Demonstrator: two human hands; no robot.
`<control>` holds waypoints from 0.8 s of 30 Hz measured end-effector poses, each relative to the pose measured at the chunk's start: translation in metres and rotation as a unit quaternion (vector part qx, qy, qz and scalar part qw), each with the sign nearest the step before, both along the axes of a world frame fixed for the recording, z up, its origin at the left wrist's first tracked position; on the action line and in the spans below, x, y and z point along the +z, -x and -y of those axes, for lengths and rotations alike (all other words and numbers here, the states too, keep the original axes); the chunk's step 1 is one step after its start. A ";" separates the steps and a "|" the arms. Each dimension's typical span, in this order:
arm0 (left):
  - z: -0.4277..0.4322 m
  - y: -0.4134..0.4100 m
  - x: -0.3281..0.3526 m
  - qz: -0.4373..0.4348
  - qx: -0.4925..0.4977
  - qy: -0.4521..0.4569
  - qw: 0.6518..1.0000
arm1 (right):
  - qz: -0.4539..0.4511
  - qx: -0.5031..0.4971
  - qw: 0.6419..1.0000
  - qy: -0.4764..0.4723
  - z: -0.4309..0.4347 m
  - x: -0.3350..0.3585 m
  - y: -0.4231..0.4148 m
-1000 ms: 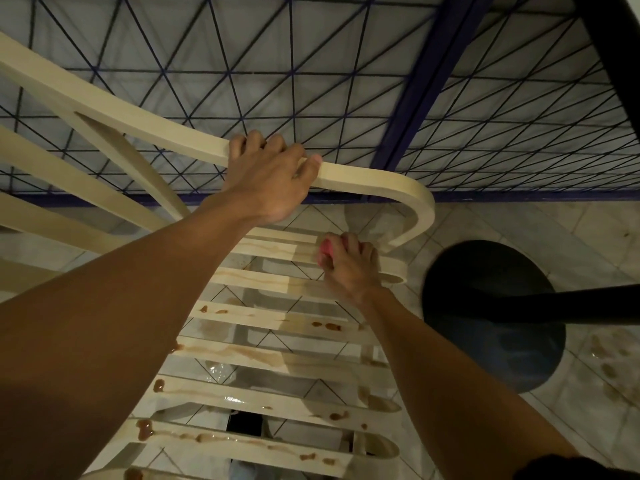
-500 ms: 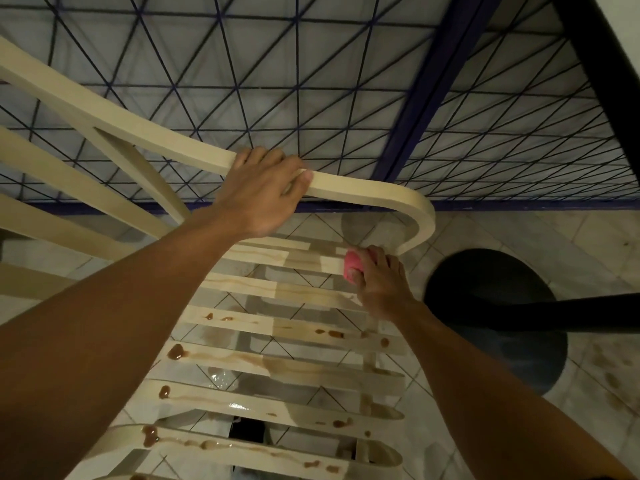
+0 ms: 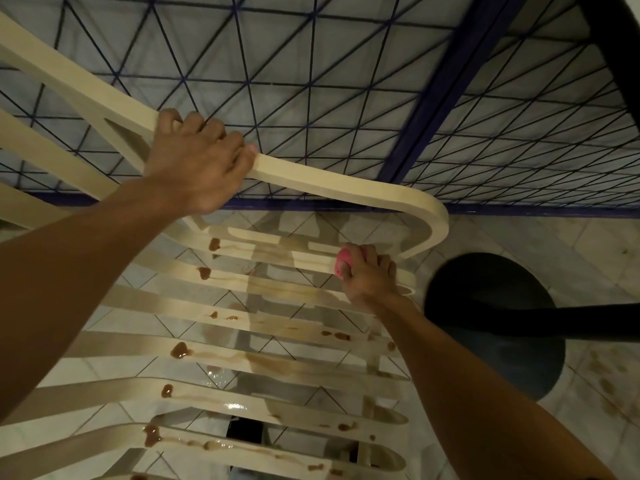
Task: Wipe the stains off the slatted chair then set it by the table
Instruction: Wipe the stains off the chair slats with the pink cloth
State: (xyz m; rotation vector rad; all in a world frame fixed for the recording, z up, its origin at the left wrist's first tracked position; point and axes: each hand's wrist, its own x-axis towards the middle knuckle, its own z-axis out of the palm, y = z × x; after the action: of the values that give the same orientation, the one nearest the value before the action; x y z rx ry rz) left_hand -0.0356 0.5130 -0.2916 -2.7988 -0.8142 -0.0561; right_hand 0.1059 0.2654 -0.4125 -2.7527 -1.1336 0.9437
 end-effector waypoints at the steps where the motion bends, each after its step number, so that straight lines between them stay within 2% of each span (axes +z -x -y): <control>1: -0.001 0.000 -0.001 0.004 -0.002 0.003 1.000 | 0.006 0.002 1.000 0.004 -0.006 -0.001 0.005; 8: -0.002 0.002 -0.004 0.023 -0.008 -0.001 1.000 | 0.027 -0.002 0.999 -0.029 -0.012 -0.010 0.016; 14: -0.003 0.002 -0.002 0.015 -0.013 0.000 1.000 | 0.019 -0.020 0.999 -0.030 0.003 0.000 0.002; 20: -0.002 0.000 -0.003 0.012 -0.007 -0.002 1.000 | -0.018 -0.040 0.996 -0.072 0.027 0.002 -0.021; 24: -0.003 0.000 -0.003 0.014 -0.011 -0.001 1.000 | 0.020 -0.051 0.997 -0.047 0.017 -0.004 -0.010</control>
State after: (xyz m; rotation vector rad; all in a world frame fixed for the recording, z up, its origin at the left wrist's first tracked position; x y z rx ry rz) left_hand -0.0357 0.5159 -0.2948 -2.8103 -0.7902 -0.0990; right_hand 0.1158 0.2488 -0.4162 -2.7361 -1.0051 0.8076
